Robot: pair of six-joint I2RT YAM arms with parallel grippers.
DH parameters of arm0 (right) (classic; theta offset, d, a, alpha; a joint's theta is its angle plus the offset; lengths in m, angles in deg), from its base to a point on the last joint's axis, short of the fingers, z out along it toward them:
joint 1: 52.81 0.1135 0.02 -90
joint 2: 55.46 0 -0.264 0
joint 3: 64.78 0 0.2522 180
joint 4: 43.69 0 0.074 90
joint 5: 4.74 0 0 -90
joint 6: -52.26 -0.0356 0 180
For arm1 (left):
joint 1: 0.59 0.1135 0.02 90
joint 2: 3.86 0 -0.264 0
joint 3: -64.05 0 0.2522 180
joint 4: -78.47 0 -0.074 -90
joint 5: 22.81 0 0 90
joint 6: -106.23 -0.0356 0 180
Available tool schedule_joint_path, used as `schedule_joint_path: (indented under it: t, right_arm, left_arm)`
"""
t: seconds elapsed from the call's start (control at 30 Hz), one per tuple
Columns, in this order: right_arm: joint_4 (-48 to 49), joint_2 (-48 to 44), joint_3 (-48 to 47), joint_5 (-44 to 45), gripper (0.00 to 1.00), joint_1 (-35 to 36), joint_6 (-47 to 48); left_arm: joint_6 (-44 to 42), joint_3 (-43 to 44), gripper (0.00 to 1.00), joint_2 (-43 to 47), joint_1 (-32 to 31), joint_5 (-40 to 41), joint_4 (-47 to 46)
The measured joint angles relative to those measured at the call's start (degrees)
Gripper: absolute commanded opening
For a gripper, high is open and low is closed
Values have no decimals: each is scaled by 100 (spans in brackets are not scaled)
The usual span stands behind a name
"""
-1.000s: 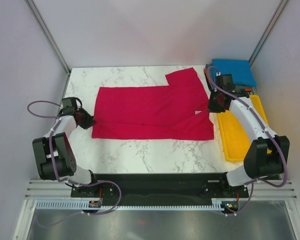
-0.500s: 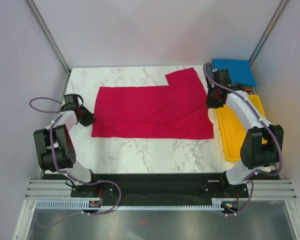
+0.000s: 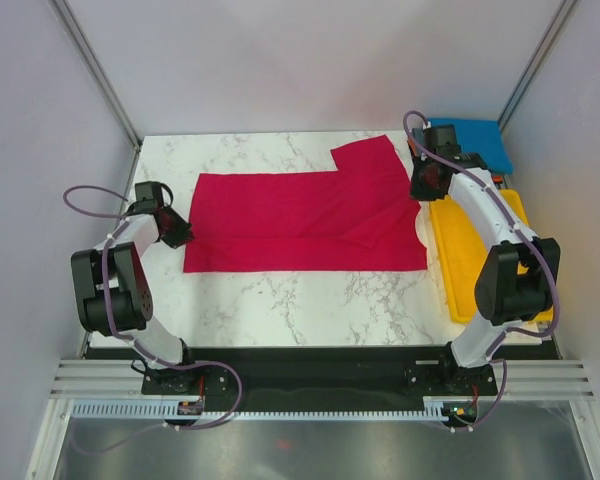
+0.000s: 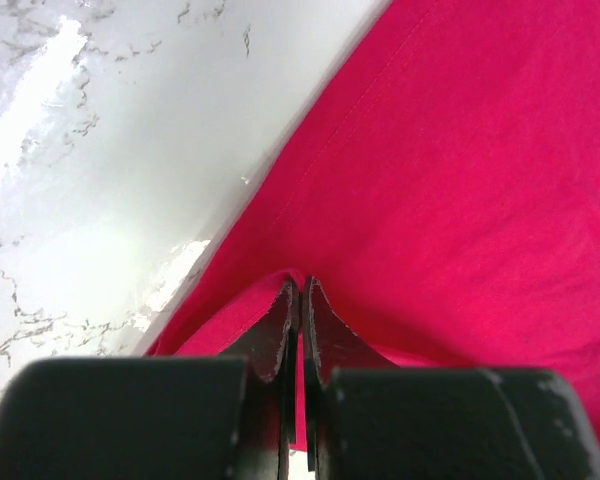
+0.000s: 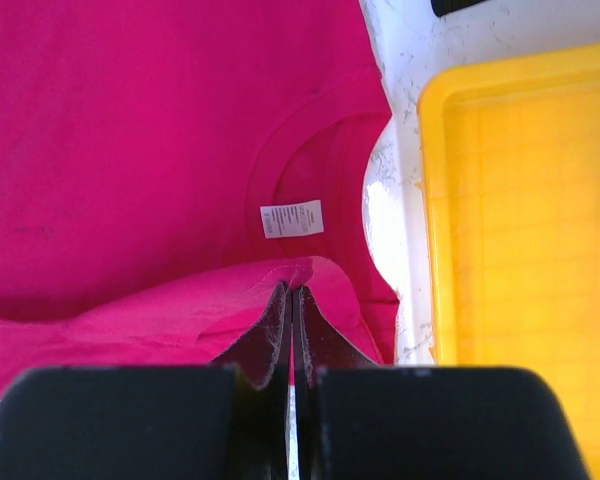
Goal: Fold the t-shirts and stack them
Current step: Fold the tshirt
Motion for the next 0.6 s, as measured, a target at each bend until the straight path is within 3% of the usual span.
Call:
schedule_joint_path:
  t: [0.27,0.4,0.6]
  right_arm:
    - [22,308,-168,0,0,15,63]
    - [24,492,-184,0,6,15,70]
    - [42,872,-542,-9,28,15,15]
  left_arm:
    - [-2,186,2,-249,-39,181,44]
    - [-4,350,3,-343,-46,199,127]
    - [-173,645,36,-396,-66,400,433]
